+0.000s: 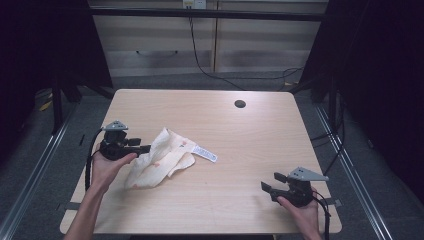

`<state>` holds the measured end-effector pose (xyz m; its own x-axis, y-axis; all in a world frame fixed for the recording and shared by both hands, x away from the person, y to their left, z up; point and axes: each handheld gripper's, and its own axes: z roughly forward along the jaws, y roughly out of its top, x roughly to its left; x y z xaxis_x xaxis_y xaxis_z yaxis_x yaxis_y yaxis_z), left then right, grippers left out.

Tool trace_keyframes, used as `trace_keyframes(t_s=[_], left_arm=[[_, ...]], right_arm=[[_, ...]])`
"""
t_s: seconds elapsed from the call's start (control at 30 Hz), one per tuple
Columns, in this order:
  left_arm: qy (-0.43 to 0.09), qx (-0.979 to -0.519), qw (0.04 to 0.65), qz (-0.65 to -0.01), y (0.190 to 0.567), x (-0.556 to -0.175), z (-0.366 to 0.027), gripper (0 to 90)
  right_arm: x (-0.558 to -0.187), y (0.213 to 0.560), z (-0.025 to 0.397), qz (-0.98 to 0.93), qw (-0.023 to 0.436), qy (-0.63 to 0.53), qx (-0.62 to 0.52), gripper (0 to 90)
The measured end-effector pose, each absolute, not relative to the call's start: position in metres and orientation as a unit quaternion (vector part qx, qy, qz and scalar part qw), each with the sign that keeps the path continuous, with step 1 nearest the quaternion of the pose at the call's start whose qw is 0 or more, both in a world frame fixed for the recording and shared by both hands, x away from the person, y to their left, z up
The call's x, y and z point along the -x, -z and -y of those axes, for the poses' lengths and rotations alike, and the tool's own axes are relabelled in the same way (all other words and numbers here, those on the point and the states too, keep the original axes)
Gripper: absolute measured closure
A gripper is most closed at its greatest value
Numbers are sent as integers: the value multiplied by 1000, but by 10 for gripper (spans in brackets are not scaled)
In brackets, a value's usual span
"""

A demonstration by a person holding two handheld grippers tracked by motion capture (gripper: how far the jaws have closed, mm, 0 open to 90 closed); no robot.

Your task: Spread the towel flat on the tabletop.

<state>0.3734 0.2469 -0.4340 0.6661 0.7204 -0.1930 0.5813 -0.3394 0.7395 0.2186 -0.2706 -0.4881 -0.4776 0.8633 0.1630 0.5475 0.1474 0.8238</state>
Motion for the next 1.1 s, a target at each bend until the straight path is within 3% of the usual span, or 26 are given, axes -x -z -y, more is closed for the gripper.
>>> trace_keyframes(t_s=[0.37, 0.83, 1.1], left_arm=[[-72, -845, 358, -390, 465, -389, -233, 450], [-43, -861, 336, -380, 483, -394, -222, 402], [-70, -871, 315, -371, 488, -391, -214, 410]], right_arm=[[-219, 488, 270, -736, 176, -445, -479, 335], [-219, 488, 270, -739, 169, -445, -476, 332], [-219, 489, 269, -743, 168, -445, -472, 332]])
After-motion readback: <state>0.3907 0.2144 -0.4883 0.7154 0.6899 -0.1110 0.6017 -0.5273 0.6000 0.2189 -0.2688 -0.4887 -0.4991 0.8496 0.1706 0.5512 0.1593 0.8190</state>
